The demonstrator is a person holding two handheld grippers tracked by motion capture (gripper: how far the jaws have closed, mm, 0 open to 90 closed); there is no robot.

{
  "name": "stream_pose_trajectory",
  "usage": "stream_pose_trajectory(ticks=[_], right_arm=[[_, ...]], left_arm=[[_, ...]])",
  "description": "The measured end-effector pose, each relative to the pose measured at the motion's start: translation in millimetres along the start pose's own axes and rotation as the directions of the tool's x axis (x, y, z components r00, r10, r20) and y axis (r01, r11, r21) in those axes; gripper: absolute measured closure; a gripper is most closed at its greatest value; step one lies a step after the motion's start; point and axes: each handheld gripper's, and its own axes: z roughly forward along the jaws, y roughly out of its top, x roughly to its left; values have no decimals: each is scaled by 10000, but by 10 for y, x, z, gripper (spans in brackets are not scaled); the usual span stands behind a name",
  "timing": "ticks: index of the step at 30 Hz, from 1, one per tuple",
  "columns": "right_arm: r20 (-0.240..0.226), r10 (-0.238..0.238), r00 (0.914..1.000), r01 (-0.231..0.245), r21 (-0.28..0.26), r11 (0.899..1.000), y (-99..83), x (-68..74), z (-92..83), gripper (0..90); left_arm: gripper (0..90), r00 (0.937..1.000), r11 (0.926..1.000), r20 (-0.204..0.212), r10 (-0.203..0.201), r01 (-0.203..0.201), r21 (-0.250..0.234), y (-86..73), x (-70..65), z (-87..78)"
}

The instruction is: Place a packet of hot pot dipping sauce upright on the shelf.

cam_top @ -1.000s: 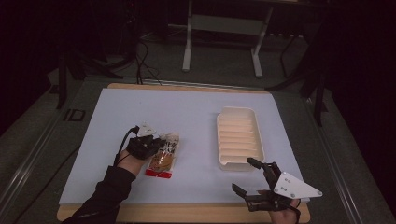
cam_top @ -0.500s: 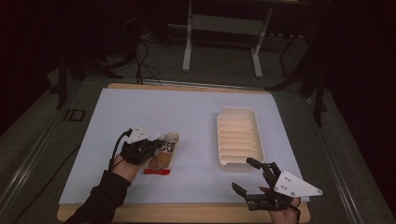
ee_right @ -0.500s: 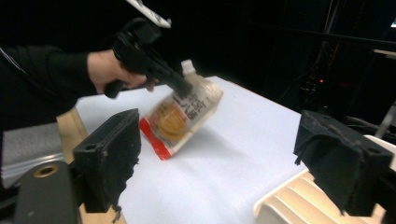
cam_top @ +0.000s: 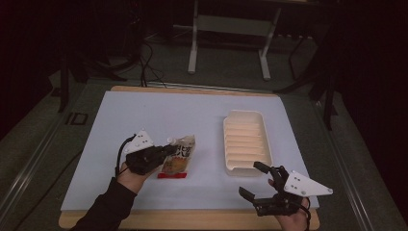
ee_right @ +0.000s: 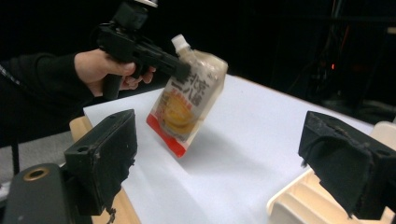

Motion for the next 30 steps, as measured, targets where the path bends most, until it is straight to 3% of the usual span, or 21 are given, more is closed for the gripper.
stream_pose_trajectory(ticks=[2,7,11,13,16,17,19,22,25,28,29,30], right_arm=[[-230,-71,9997,74,122,9999,24,6,9,108],[-329,-464,9984,475,342,9983,103,25,41,112],[-489,-388,9981,399,214,9990,200,-16,63,137],[-601,-364,9975,372,109,9992,257,-32,84,137],[-708,-493,9963,494,-7,9988,337,-51,134,137],[-757,-475,9960,473,-45,9989,363,-60,151,142],[-911,-486,9947,480,-87,9988,419,-77,194,142],[-1042,-508,9933,501,-91,9987,477,-89,238,147],[-1224,-548,9910,535,-136,9985,580,-137,326,156],[-1343,-535,9895,523,-119,9986,637,-175,396,157],[-1471,-486,9879,475,-110,9988,652,-189,419,157],[-1461,-453,9882,440,-117,9990,665,-198,441,158]], left_arm=[[886,9989,9992,441,-131,148,-367,-2,-19,16],[886,9973,9951,712,180,-110,-983,-7,-66,34],[886,9956,9944,934,54,46,-1056,10,-90,50],[886,9908,9905,1334,-214,391,-1317,21,-107,57],[887,9885,9851,1496,-222,472,-1652,25,-133,52],[887,9847,9800,1733,-154,492,-1929,36,-159,46],[887,9800,9767,1990,-88,511,-2084,52,-185,48],[887,9775,9742,2109,-19,493,-2201,58,-206,51],[887,9653,9696,2610,-118,749,-2330,45,-230,79],[887,9603,9667,2789,-115,819,-2423,34,-243,93],[887,9525,9608,3041,-150,979,-2592,22,-254,106],[887,9502,9605,3114,-116,971,-2606,23,-263,113]])
